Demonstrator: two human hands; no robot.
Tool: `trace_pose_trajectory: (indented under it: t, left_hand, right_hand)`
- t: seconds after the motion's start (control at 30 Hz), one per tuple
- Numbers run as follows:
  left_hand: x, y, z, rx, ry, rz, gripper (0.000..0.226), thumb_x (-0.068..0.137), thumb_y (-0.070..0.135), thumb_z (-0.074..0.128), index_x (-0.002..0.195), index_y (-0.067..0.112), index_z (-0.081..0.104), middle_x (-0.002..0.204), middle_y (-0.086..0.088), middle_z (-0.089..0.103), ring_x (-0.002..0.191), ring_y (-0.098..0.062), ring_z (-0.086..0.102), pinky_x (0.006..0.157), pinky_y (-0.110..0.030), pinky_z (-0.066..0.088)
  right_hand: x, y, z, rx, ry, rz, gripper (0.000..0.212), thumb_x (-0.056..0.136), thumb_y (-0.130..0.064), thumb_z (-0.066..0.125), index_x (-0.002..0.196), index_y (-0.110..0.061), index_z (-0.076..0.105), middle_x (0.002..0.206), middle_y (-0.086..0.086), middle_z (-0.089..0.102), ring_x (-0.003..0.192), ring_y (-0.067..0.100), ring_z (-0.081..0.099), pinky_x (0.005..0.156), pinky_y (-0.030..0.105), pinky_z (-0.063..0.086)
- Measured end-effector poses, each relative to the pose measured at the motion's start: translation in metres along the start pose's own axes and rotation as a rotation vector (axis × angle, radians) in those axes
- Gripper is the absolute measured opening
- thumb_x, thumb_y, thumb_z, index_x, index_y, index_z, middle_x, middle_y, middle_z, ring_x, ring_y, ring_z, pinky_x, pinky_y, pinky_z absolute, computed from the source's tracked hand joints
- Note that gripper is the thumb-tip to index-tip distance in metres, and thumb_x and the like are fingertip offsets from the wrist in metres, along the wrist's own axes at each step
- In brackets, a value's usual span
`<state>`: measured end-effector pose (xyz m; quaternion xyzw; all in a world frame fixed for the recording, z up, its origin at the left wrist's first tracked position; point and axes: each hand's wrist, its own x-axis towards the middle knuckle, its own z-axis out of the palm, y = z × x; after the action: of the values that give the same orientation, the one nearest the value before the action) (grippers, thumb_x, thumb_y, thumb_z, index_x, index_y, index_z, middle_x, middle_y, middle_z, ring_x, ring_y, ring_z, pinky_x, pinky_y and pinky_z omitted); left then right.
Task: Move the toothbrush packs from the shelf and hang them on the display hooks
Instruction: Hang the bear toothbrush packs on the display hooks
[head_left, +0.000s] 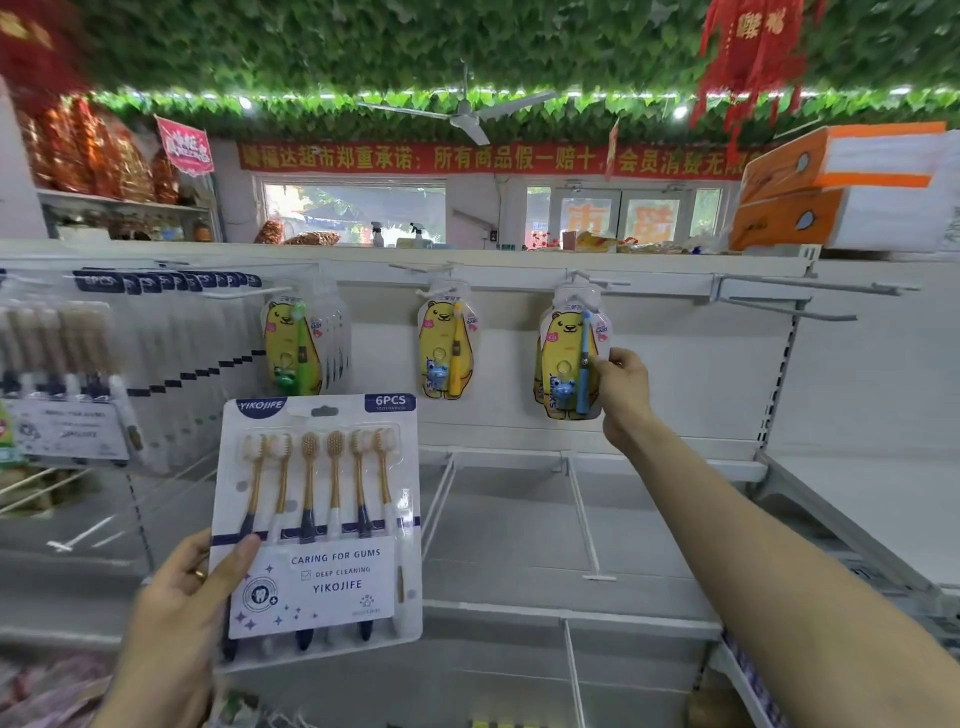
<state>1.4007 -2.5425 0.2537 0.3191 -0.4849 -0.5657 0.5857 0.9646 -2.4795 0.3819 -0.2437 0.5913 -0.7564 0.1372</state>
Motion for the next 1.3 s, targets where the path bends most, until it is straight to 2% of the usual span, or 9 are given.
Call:
trace_pose_trajectory:
  t: [0.13, 0.43, 0.5, 0.63, 0.77, 0.97, 1.1, 1.2, 1.3]
  left_hand:
    - [0.003, -0.005, -0.008, 0.0, 0.031, -0.017, 0.014, 0.096, 0.011, 0.069, 0.109, 0.011, 0.069, 0.11, -0.024, 0.075, 0.073, -0.023, 0.077, 0.065, -0.041, 0.066]
    - [-0.003, -0.002, 0.002, -0.025, -0.029, -0.056, 0.027, 0.087, 0.023, 0.071, 0.112, 0.013, 0.068, 0.098, -0.015, 0.08, 0.079, -0.025, 0.079, 0.064, -0.039, 0.067]
    - [-0.005, 0.0, 0.007, -0.012, -0.046, -0.043, 0.033, 0.084, 0.026, 0.072, 0.115, 0.012, 0.067, 0.101, -0.013, 0.08, 0.086, -0.028, 0.078, 0.068, -0.04, 0.067]
    - [-0.006, 0.003, 0.014, -0.003, -0.061, -0.007, 0.037, 0.089, 0.023, 0.071, 0.123, 0.009, 0.065, 0.107, -0.01, 0.08, 0.095, -0.026, 0.078, 0.079, -0.043, 0.065]
    - [-0.002, 0.006, 0.019, 0.009, -0.078, 0.011, 0.028, 0.094, 0.017, 0.07, 0.12, 0.008, 0.064, 0.099, -0.006, 0.081, 0.084, -0.02, 0.079, 0.068, -0.034, 0.065]
    - [0.005, 0.014, 0.02, -0.049, -0.142, -0.012, 0.038, 0.088, 0.025, 0.073, 0.121, 0.01, 0.064, 0.109, -0.012, 0.08, 0.1, -0.03, 0.077, 0.086, -0.047, 0.063]
    - [0.013, 0.021, 0.008, -0.047, -0.192, -0.015, 0.027, 0.097, 0.016, 0.07, 0.122, 0.007, 0.064, 0.11, -0.013, 0.079, 0.101, -0.03, 0.076, 0.09, -0.05, 0.062]
    - [0.024, 0.028, -0.017, -0.017, -0.236, -0.004, 0.023, 0.1, 0.015, 0.068, 0.121, 0.006, 0.063, 0.11, -0.013, 0.079, 0.1, -0.029, 0.077, 0.088, -0.049, 0.064]
    - [0.041, 0.033, -0.061, -0.01, -0.257, 0.0, 0.024, 0.102, 0.019, 0.066, 0.123, 0.007, 0.064, 0.112, -0.013, 0.078, 0.105, -0.032, 0.075, 0.086, -0.044, 0.064]
  right_hand:
    - [0.008, 0.003, 0.001, 0.019, 0.005, -0.003, 0.018, 0.107, -0.009, 0.053, 0.125, -0.008, 0.056, 0.106, 0.004, 0.069, 0.084, 0.013, 0.07, 0.059, 0.028, 0.055]
    - [0.018, 0.011, -0.005, -0.012, 0.003, -0.04, 0.018, 0.106, -0.009, 0.056, 0.124, -0.008, 0.056, 0.105, 0.002, 0.068, 0.084, 0.009, 0.068, 0.058, 0.021, 0.054]
    - [0.022, 0.017, -0.01, -0.047, 0.03, -0.056, 0.023, 0.104, -0.008, 0.057, 0.127, -0.008, 0.057, 0.114, 0.009, 0.066, 0.087, 0.012, 0.065, 0.065, 0.02, 0.053]
    - [0.019, 0.031, -0.023, -0.155, 0.121, -0.114, 0.019, 0.104, -0.01, 0.053, 0.122, -0.013, 0.059, 0.125, 0.014, 0.067, 0.101, 0.022, 0.066, 0.087, 0.033, 0.055]
    - [-0.024, 0.028, -0.018, -0.269, 0.221, -0.247, 0.015, 0.103, -0.018, 0.051, 0.115, -0.023, 0.059, 0.119, 0.004, 0.068, 0.109, 0.025, 0.066, 0.1, 0.045, 0.056]
    - [-0.148, 0.013, 0.034, -0.189, -0.172, -0.268, 0.018, 0.109, -0.021, 0.052, 0.123, -0.017, 0.063, 0.115, 0.007, 0.071, 0.102, 0.021, 0.071, 0.09, 0.036, 0.06]
    - [-0.215, 0.017, 0.078, -0.17, -0.419, -0.164, 0.026, 0.109, -0.031, 0.054, 0.132, -0.022, 0.061, 0.119, 0.0, 0.074, 0.108, 0.017, 0.073, 0.095, 0.042, 0.059]
    - [-0.253, 0.026, 0.114, -0.124, -0.422, -0.152, 0.032, 0.104, -0.031, 0.064, 0.134, -0.026, 0.056, 0.127, -0.007, 0.072, 0.116, 0.009, 0.069, 0.105, 0.042, 0.053]
    - [-0.284, 0.039, 0.154, -0.096, -0.377, -0.156, 0.04, 0.098, -0.022, 0.069, 0.135, -0.026, 0.053, 0.129, -0.003, 0.07, 0.117, 0.012, 0.07, 0.104, 0.046, 0.055]
